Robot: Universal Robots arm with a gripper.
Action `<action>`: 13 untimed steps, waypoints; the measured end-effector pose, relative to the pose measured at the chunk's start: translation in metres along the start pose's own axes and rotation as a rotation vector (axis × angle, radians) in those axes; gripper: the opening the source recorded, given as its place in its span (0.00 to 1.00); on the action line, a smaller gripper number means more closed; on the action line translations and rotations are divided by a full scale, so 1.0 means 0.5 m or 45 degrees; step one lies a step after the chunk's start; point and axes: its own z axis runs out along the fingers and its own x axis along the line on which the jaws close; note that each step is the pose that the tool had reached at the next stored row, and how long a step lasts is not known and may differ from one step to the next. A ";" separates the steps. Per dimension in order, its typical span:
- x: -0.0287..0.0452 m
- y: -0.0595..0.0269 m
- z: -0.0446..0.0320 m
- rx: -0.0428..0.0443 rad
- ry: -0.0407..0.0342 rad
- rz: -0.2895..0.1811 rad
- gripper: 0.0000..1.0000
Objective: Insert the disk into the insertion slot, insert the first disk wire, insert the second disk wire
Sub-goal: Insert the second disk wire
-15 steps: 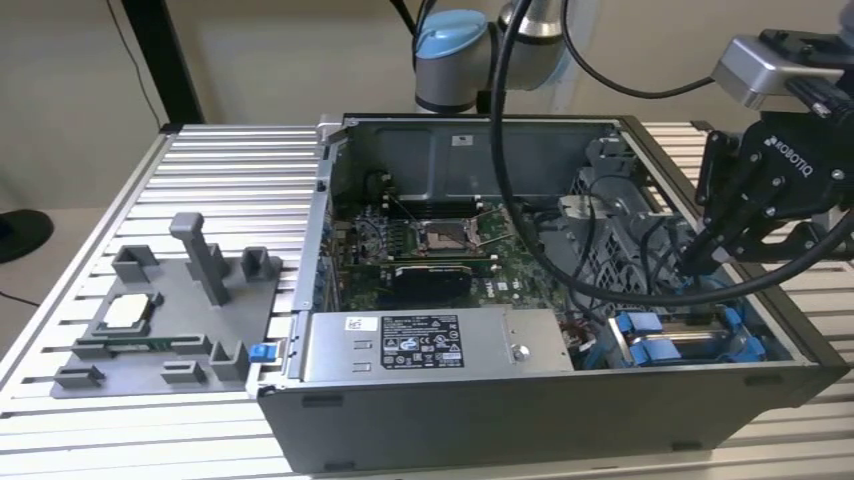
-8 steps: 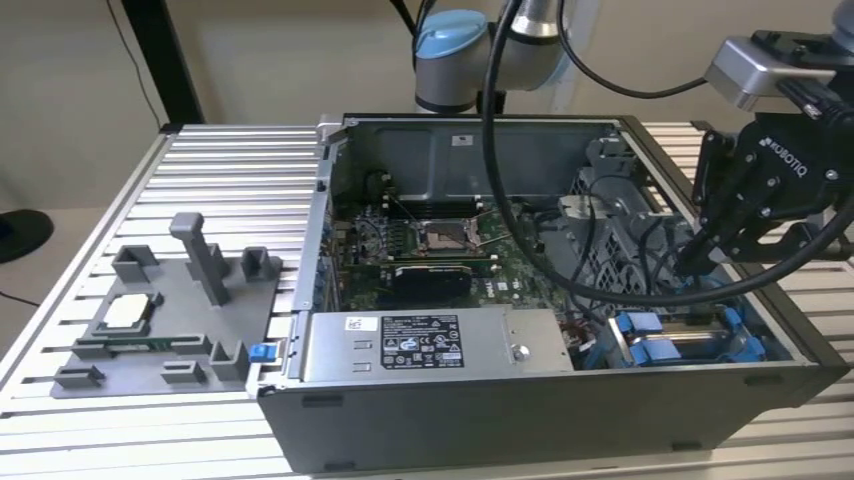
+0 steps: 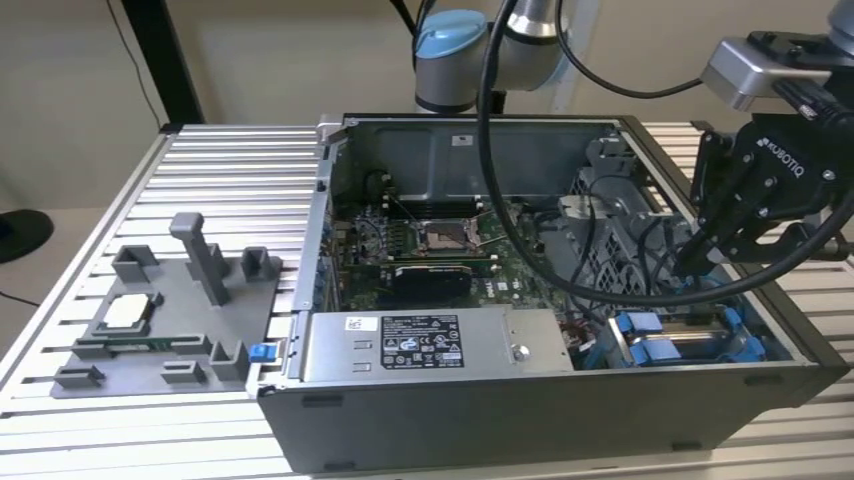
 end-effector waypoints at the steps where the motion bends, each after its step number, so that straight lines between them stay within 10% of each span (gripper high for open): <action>1: 0.000 0.000 0.000 0.000 0.0000 0.000 0.00; 13: 0.016 0.000 -0.001 0.000 0.0000 0.000 0.00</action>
